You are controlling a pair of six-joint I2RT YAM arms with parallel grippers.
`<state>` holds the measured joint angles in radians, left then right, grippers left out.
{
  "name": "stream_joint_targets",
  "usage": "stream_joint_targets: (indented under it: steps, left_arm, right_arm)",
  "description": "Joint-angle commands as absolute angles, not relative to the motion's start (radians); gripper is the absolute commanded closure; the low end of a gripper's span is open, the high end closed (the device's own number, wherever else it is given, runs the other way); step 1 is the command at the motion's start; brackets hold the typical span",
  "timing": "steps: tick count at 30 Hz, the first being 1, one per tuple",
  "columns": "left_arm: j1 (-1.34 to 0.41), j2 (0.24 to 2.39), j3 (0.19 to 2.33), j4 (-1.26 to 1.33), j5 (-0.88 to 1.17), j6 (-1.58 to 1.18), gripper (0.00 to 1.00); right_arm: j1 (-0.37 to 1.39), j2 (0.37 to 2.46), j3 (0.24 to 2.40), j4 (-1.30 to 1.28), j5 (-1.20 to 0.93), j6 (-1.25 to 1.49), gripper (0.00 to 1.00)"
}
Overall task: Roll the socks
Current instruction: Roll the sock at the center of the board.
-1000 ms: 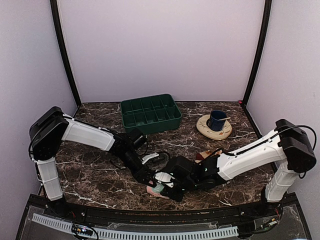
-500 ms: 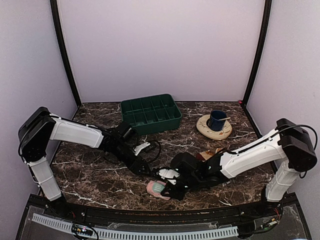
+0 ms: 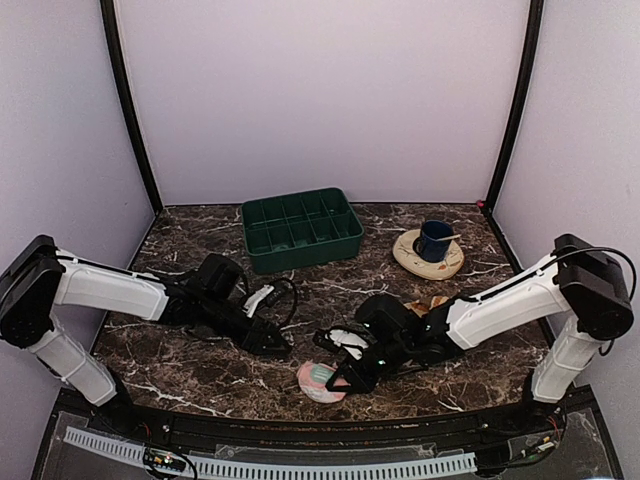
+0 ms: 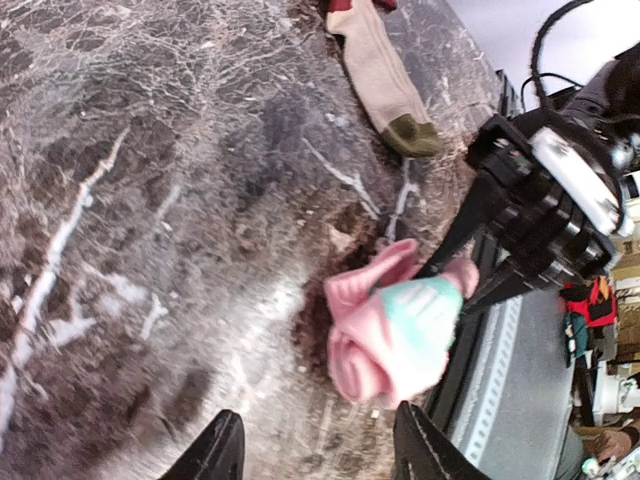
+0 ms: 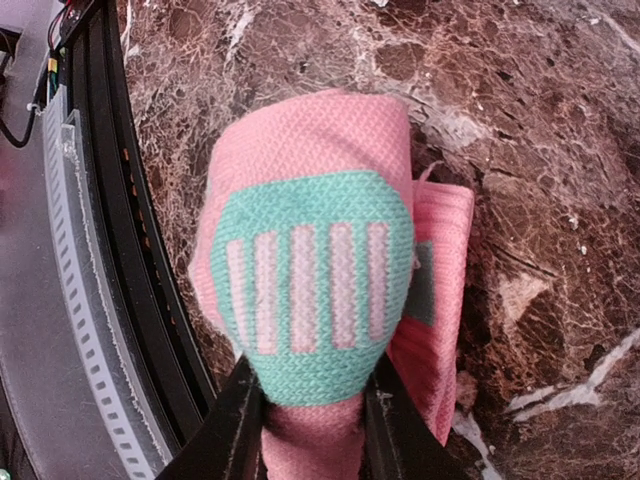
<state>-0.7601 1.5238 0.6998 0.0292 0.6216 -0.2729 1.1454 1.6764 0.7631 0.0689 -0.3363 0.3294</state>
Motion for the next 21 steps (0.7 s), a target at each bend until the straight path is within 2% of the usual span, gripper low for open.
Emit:
stream_joint_targets:
  steps: [1,10,21]
  left_arm:
    - [-0.807,1.43,0.64,0.151,0.622,-0.402,0.46]
    - [-0.968,1.471,0.703,0.093,0.494,-0.249,0.46]
    - [-0.987,1.511,0.719,0.078,0.388,-0.164,0.44]
  right_arm:
    - [1.129,1.69,0.724,0.011,-0.372,0.369,0.99]
    - [1.123,1.662,0.747,0.022,-0.407,0.373,1.0]
    - [1.108,1.642,0.755,0.031,-0.437,0.379,1.0]
